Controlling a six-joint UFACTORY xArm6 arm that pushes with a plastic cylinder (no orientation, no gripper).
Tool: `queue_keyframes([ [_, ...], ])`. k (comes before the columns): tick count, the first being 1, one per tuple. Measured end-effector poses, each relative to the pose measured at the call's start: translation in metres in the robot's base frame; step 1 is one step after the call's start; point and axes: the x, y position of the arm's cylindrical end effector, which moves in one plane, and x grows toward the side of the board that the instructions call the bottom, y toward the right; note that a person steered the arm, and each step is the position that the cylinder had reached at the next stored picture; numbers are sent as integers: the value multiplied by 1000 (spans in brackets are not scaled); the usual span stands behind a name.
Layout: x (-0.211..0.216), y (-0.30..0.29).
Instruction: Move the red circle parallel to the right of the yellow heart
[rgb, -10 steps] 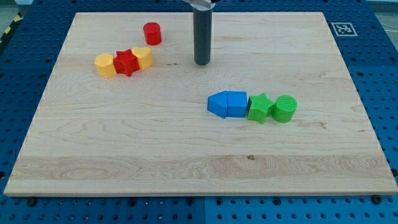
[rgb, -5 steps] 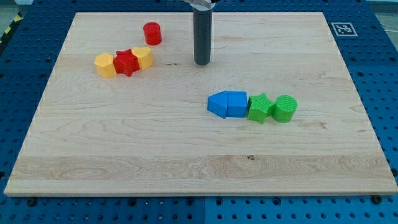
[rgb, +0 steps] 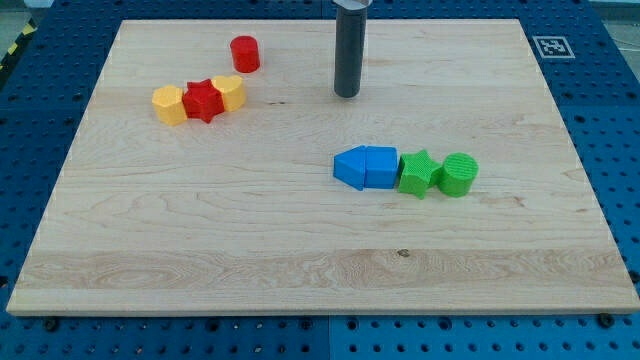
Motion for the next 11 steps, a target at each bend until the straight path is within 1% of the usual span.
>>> queue_keyframes([
  [2, -77, -4],
  [3, -124, -17],
  [4, -142, -41],
  [5, -144, -68],
  [7, -144, -149],
  [8, -143, -178],
  [10, -97, -176],
  [11, -85, -163],
])
